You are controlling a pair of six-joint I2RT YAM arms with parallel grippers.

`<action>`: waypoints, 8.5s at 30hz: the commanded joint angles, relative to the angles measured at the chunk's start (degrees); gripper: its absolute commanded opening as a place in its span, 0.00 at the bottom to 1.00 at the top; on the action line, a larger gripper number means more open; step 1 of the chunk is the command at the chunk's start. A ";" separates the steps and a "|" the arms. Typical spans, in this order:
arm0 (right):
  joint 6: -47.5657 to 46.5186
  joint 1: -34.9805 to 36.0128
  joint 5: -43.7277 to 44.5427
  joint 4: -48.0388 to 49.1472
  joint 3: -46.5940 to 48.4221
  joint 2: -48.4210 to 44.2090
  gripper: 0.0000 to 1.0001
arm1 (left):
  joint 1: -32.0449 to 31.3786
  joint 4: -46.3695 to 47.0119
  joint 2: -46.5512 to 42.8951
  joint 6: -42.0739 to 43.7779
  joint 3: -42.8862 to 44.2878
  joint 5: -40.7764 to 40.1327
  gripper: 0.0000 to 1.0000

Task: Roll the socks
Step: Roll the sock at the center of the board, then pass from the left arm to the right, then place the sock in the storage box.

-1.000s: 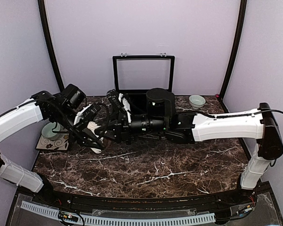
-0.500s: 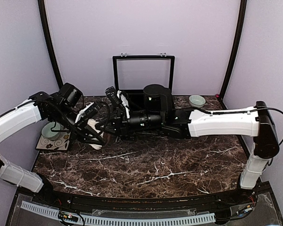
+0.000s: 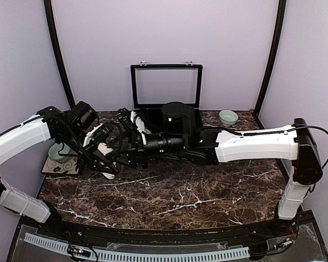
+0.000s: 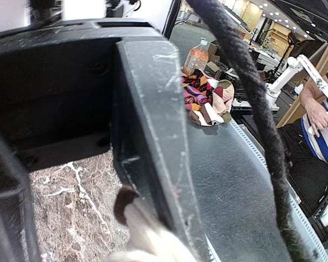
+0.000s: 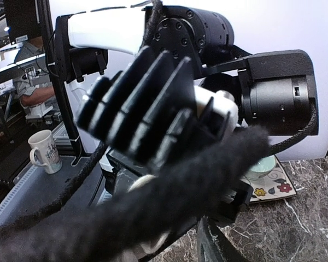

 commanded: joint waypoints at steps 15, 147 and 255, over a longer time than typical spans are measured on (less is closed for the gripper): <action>3.00 -0.99 -11.39 2.10 10.26 9.42 0.38 | -1.04 2.41 0.21 -3.02 0.88 2.22 0.00; 10.02 -4.29 -11.02 23.82 -5.86 3.18 0.58 | 0.26 7.32 -0.26 -9.10 -1.90 5.58 0.00; -10.40 -34.63 17.70 -3.64 53.56 53.60 0.00 | 22.14 12.12 20.37 -18.49 -0.85 -25.39 0.99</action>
